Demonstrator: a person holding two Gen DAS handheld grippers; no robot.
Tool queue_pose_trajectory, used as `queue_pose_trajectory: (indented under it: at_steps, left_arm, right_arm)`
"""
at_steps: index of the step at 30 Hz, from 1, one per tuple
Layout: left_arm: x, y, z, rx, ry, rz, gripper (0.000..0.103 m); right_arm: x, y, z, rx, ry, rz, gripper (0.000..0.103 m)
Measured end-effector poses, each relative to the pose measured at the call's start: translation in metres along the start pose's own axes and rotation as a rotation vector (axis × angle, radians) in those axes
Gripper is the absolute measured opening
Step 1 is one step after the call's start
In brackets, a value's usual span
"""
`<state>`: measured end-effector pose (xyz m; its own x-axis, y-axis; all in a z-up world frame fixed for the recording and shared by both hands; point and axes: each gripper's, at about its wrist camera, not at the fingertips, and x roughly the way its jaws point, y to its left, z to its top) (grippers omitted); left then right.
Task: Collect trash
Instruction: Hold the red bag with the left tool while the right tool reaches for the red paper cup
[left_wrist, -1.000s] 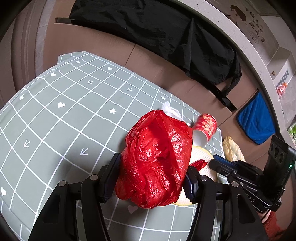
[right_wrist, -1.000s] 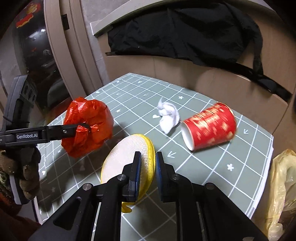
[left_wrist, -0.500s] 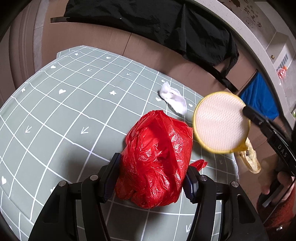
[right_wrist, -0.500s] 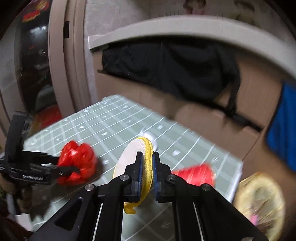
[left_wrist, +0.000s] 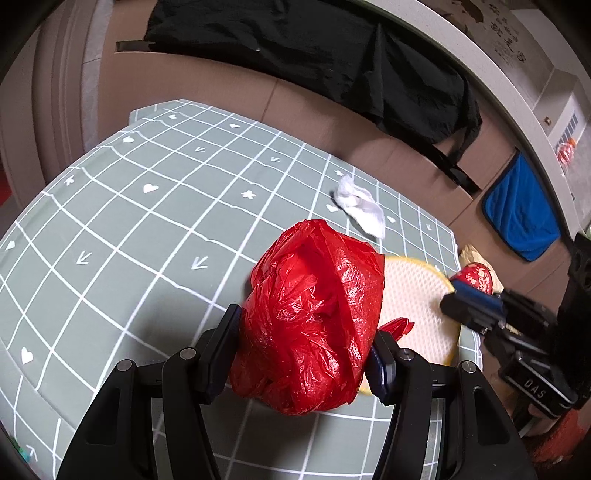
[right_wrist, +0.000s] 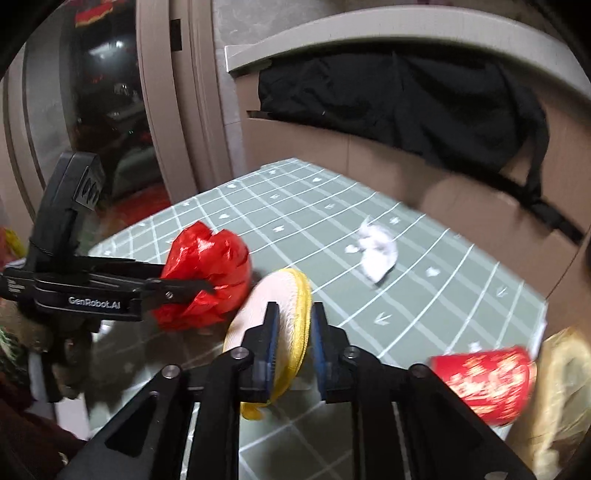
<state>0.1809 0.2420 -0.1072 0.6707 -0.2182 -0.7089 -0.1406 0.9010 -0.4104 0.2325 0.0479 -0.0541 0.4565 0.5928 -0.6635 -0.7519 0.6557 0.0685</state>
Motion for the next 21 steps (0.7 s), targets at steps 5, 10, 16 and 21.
queue_pose_trajectory:
  at_steps: [5,10,16,21]
  left_arm:
    - [-0.004,0.009,0.000,-0.014,-0.003,0.014,0.060]
    - [-0.010,0.015,0.003,-0.035,-0.021,0.019,0.060]
    - [-0.011,0.016,0.010,-0.051,-0.037,-0.002,0.060]
    - [-0.004,0.014,0.020,-0.046,-0.034,-0.016,0.060]
  right_arm:
    - [0.011,0.010,-0.010,0.014,0.032,0.023,0.017]
    - [-0.007,0.005,-0.010,0.049,-0.017,-0.004,0.021]
    - [-0.055,-0.058,-0.026,0.365,-0.167,-0.205,0.050]
    - [-0.045,-0.111,-0.041,0.624,-0.139,-0.245,0.052]
